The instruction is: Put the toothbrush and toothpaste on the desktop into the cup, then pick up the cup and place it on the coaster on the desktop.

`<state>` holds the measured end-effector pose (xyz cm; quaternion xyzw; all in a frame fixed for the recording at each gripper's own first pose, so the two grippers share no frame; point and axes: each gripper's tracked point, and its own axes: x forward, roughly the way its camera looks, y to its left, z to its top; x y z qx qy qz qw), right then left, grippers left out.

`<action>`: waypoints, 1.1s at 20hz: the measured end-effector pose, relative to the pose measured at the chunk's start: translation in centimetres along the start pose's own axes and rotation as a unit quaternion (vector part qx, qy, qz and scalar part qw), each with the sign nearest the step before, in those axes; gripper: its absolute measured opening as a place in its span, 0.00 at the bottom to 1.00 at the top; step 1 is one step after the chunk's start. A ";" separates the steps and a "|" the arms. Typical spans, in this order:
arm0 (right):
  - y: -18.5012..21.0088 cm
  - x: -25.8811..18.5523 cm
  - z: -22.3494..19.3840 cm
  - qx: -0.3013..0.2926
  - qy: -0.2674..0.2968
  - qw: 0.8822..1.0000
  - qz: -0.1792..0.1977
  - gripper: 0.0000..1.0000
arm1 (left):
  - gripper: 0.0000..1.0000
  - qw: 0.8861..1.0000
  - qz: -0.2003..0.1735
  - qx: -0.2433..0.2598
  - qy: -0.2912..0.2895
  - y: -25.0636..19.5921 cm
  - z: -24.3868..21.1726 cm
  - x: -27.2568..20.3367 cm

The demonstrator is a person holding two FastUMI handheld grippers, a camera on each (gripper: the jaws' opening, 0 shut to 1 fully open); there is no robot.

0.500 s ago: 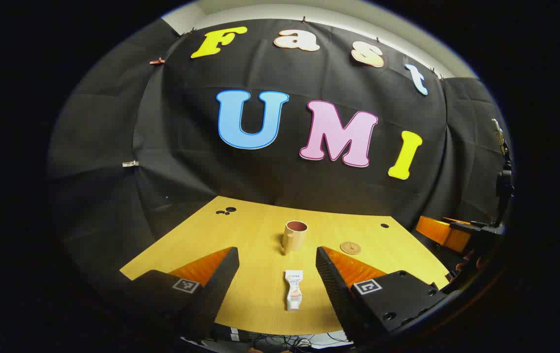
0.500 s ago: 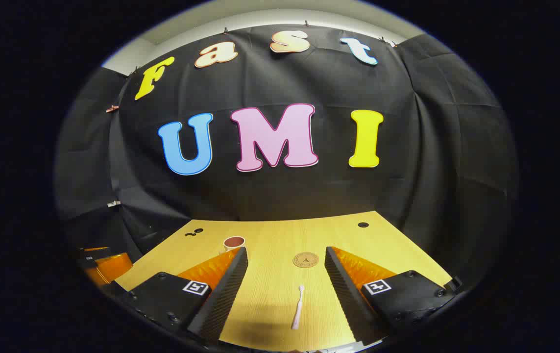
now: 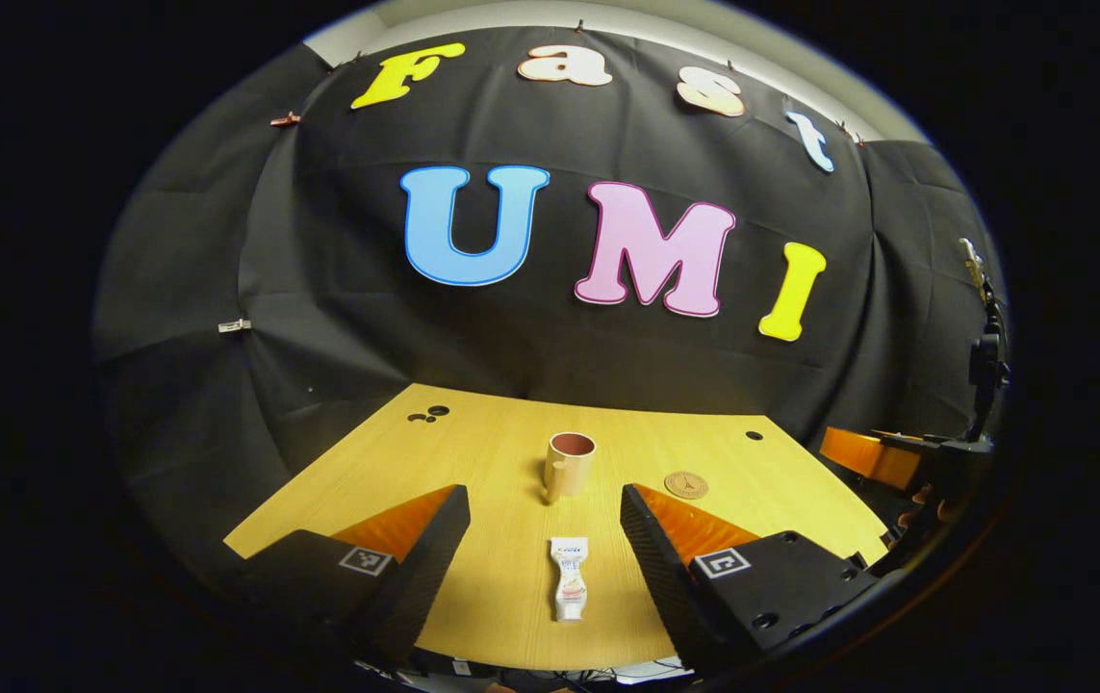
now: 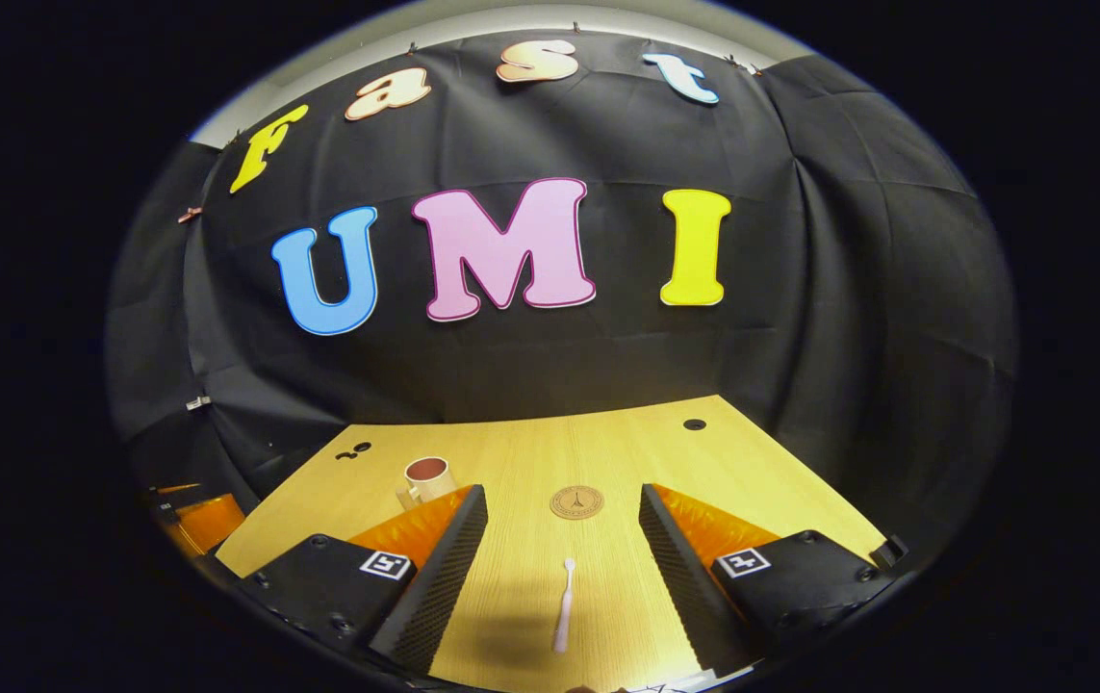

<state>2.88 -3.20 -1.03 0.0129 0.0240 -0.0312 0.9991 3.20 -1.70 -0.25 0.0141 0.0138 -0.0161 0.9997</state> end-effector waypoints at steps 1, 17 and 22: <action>-0.2 0.4 0.0 0.003 0.002 1.000 0.000 0.98 | 0.98 1.000 -0.006 -0.001 0.003 -0.3 0.0 0.2; -2.6 5.4 -2.0 0.010 0.048 0.999 0.000 0.98 | 0.98 0.997 0.002 -0.034 0.069 0.1 -2.5 5.4; -2.6 7.3 -3.7 0.008 0.079 0.997 0.011 0.98 | 0.98 0.991 -0.010 -0.039 0.129 -1.1 -5.3 8.3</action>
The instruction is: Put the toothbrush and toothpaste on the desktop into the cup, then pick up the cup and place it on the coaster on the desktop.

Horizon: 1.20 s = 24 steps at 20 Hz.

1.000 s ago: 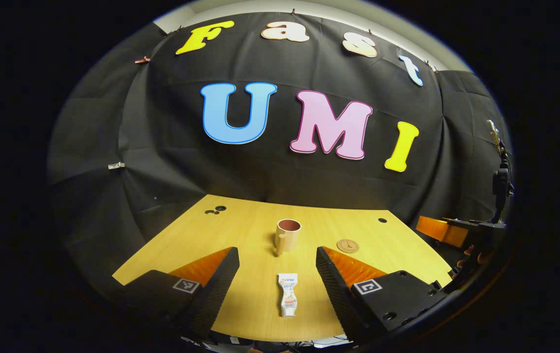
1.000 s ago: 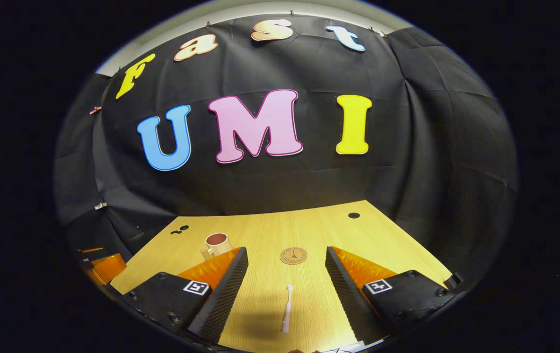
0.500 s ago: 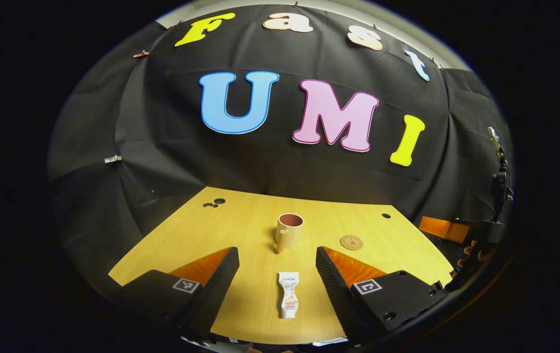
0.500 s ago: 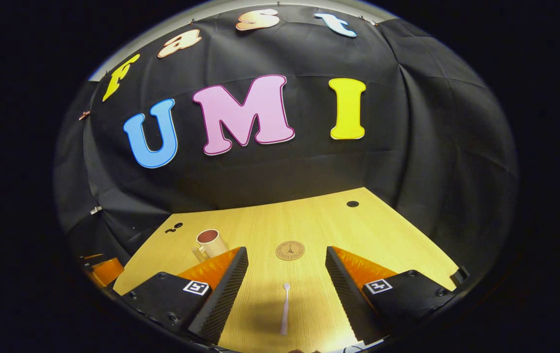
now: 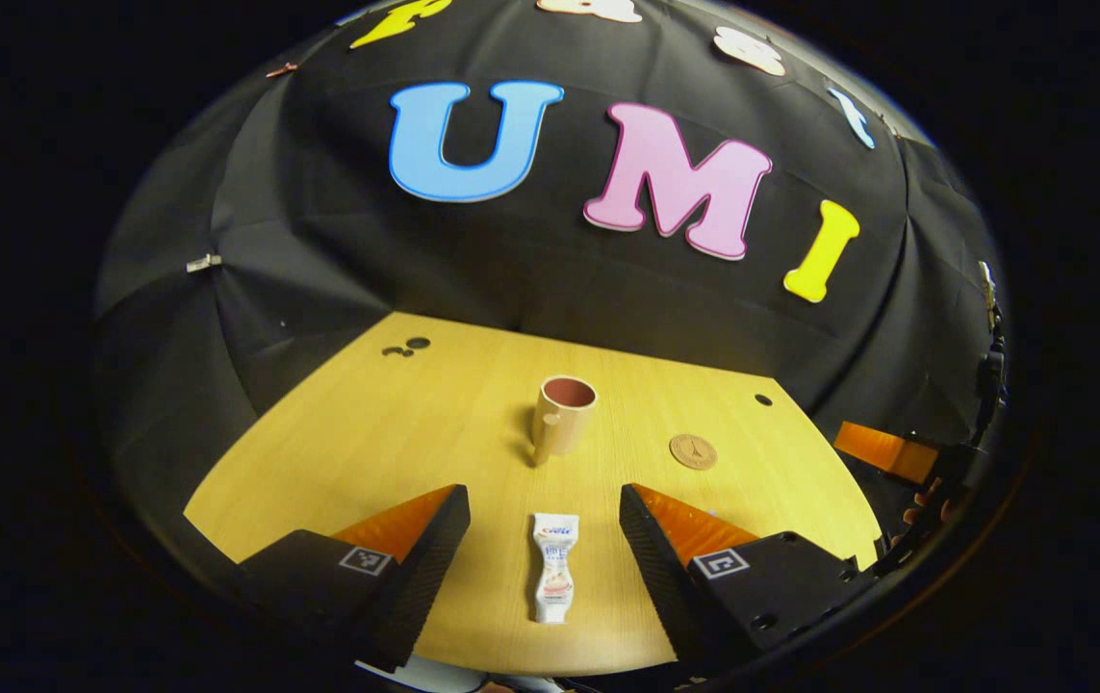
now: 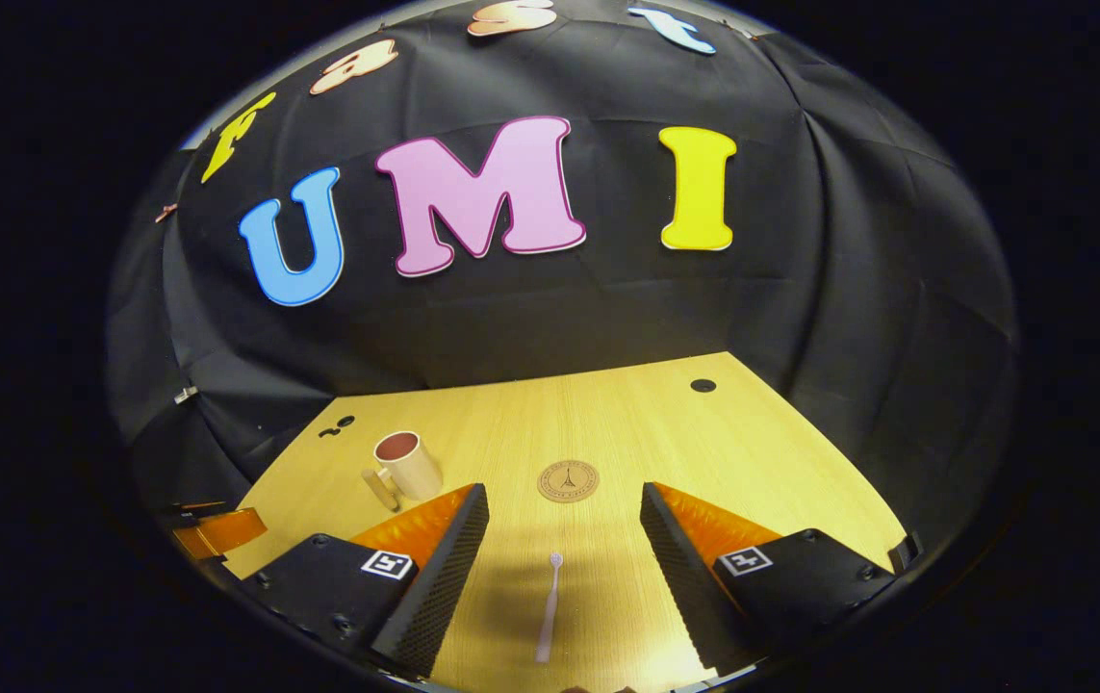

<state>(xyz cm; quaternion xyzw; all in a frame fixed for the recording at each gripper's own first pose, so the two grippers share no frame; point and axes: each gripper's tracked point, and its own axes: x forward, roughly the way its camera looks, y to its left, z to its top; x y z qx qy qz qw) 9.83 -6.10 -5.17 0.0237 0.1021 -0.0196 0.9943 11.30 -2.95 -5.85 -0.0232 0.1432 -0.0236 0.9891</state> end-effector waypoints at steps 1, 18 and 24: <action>0.1 0.4 0.1 -0.005 0.000 1.000 0.004 0.98 | 0.98 1.000 0.000 0.001 0.012 0.0 -0.5 0.8; -0.3 4.7 -5.6 -0.023 0.087 0.994 0.068 0.98 | 0.98 0.971 0.063 0.032 0.227 0.6 -13.4 10.9; -1.6 5.4 -7.8 -0.015 0.115 0.991 0.071 0.98 | 0.89 0.958 0.082 0.045 0.270 1.0 -15.4 11.8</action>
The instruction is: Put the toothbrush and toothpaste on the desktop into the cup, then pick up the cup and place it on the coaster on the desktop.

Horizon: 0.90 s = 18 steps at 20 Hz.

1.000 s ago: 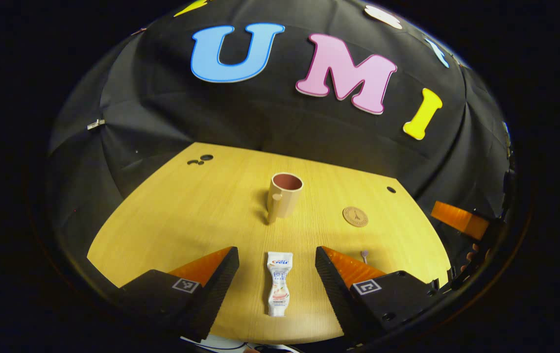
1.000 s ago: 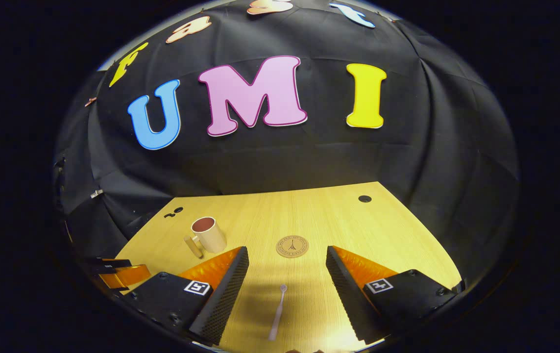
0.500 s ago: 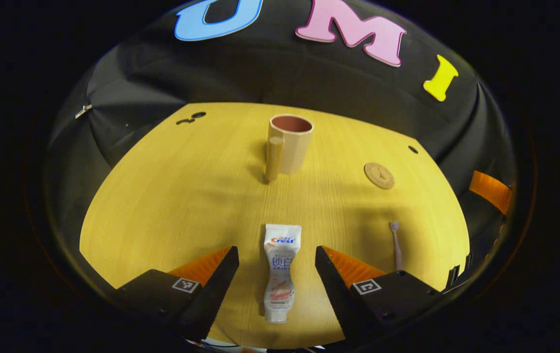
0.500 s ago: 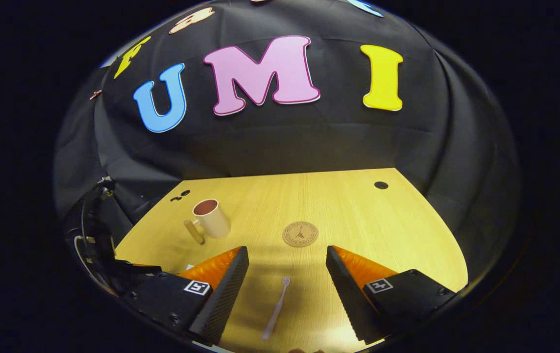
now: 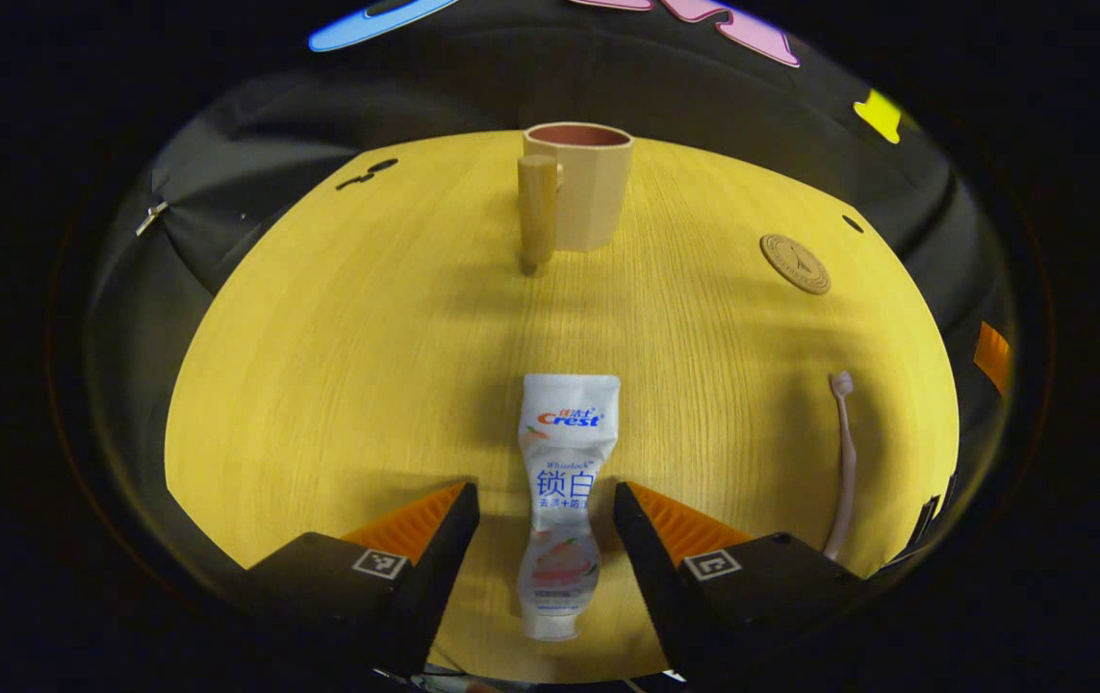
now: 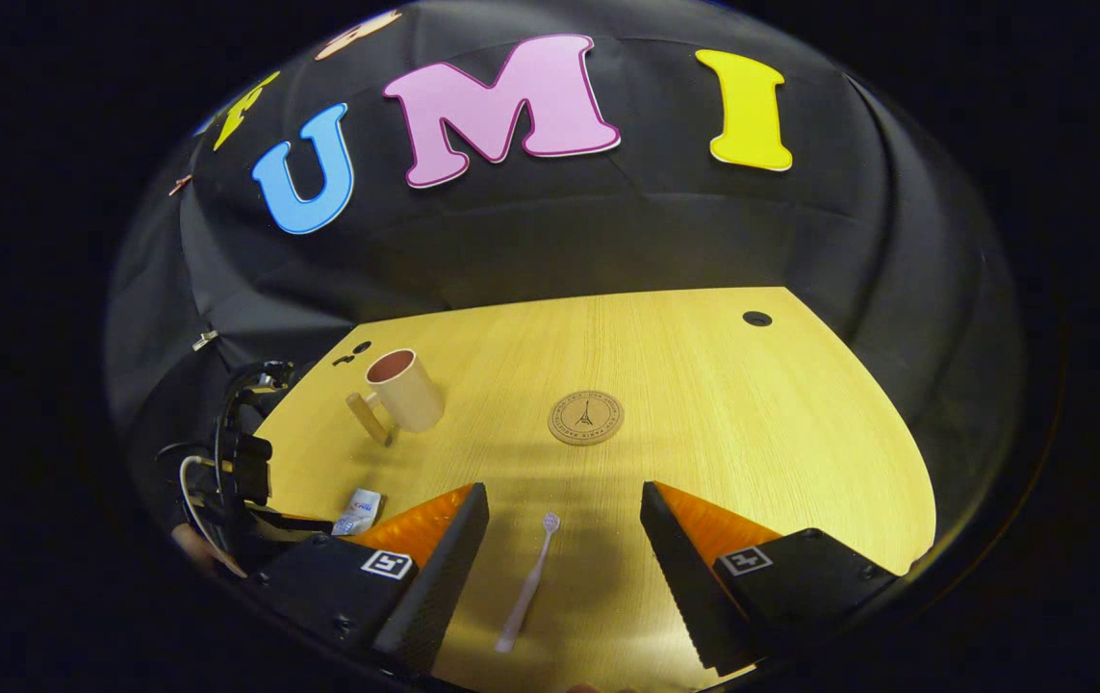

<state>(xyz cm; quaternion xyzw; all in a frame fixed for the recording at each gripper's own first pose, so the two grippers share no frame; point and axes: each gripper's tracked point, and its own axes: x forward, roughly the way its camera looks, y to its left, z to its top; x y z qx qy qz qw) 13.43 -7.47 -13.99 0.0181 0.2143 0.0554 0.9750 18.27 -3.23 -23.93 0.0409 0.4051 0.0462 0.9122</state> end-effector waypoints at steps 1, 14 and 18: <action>-0.1 0.1 -0.1 0.002 0.003 1.000 -0.001 0.98 | 0.87 1.000 -0.002 0.005 -0.001 -0.2 0.2 0.1; 1.2 0.5 -5.3 0.006 0.092 0.996 -0.011 0.98 | 0.30 0.999 -0.021 0.010 0.023 -0.7 0.3 0.2; 1.8 0.6 -7.3 0.006 0.134 0.991 -0.030 0.99 | 0.25 0.998 -0.050 -0.003 0.024 -0.9 0.4 0.1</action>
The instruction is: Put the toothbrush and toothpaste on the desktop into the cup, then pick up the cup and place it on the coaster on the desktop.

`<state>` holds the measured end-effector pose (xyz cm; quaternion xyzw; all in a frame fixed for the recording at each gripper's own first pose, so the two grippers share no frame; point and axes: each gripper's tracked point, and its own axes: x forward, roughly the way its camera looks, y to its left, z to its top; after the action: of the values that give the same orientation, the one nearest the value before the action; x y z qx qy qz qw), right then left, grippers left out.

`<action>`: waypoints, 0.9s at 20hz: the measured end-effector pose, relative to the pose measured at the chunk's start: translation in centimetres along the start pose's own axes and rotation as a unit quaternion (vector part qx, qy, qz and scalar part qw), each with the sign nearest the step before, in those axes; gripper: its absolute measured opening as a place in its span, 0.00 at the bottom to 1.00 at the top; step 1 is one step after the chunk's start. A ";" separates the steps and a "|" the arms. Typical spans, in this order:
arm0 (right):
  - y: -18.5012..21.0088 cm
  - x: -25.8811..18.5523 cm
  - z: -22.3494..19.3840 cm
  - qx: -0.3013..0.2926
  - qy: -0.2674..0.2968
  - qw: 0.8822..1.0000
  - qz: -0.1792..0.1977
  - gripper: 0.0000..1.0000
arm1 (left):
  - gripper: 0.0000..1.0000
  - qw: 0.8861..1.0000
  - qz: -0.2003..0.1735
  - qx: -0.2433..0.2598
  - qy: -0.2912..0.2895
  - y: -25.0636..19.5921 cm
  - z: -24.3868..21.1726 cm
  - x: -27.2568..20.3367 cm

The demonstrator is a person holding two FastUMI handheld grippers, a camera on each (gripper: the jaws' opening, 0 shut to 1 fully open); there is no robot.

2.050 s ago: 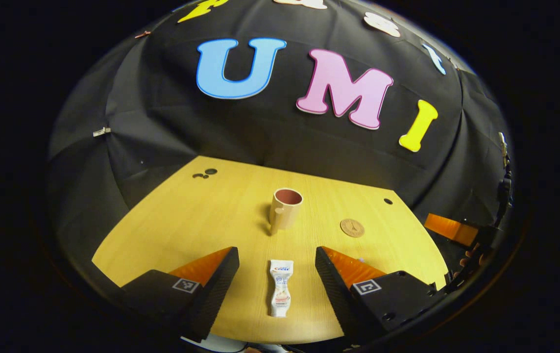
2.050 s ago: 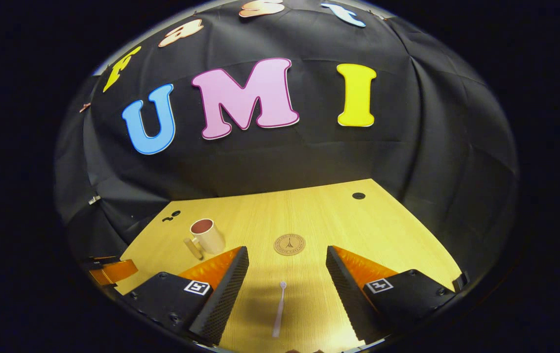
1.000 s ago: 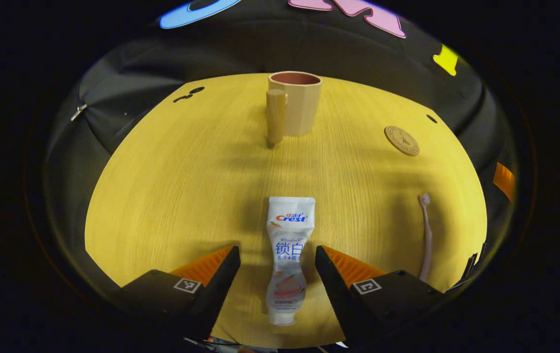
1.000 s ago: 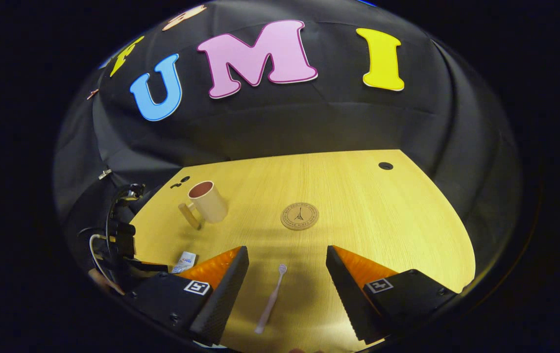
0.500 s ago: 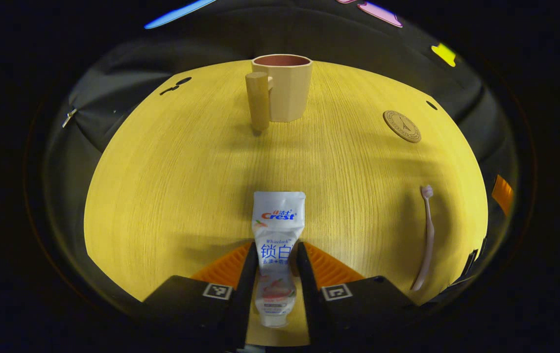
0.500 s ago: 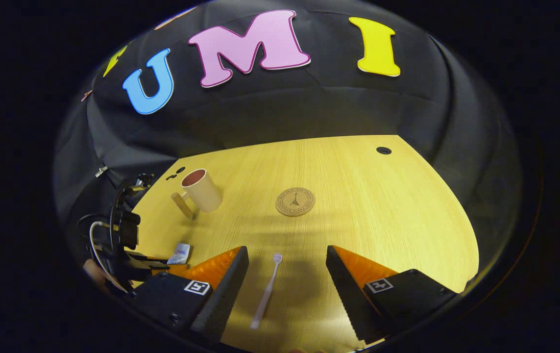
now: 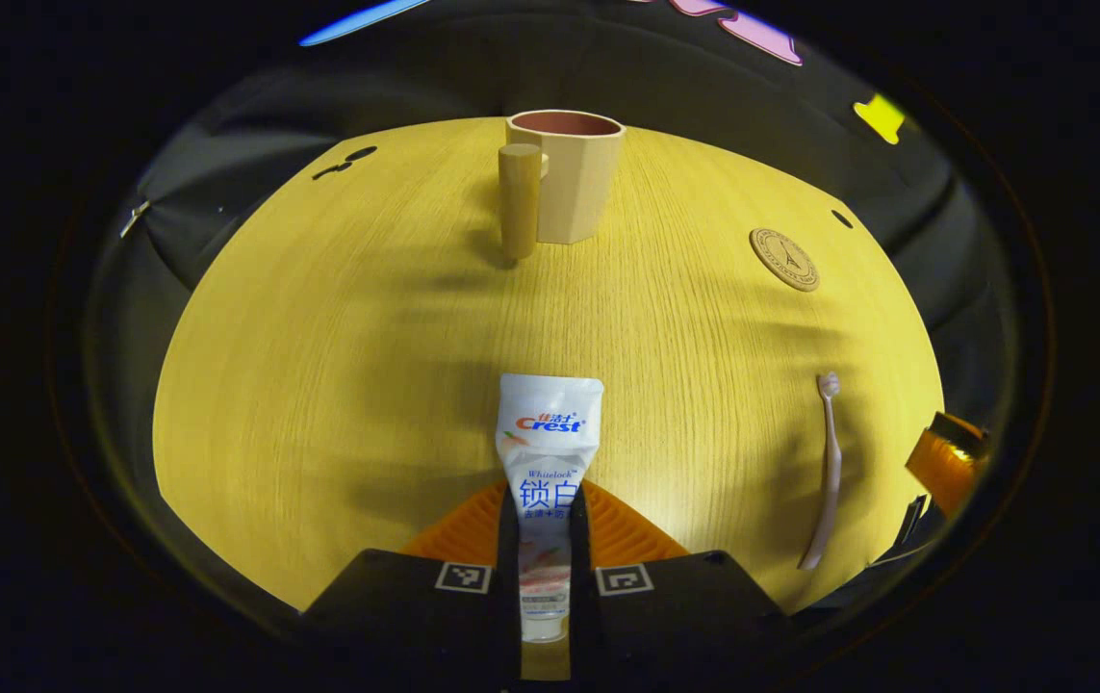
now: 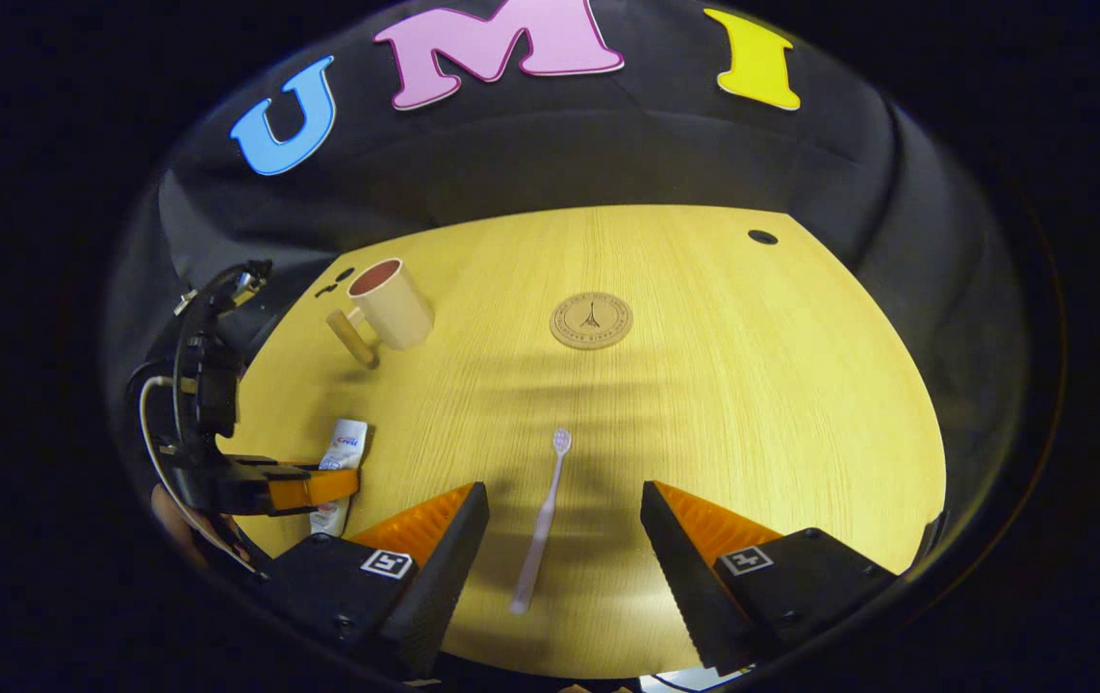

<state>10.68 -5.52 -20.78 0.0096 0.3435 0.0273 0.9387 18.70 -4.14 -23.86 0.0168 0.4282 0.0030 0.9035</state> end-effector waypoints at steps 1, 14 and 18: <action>0.0 0.4 -0.5 0.000 0.011 1.000 -0.009 0.98 | 0.24 1.000 -0.013 -0.008 0.002 -0.1 -0.1 0.0; 0.6 4.4 -4.9 -0.003 0.107 0.991 -0.078 0.98 | 0.23 0.998 -0.050 -0.008 -0.041 0.3 0.4 -1.2; 0.9 4.9 -5.8 0.000 0.125 0.988 -0.087 0.97 | 0.23 0.998 -0.051 -0.008 -0.043 0.3 0.5 -1.3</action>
<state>10.59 -4.32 -28.32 -0.0240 0.4576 -0.0537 0.8872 18.26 -3.86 -22.58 -0.0119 0.3892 -0.0404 0.9202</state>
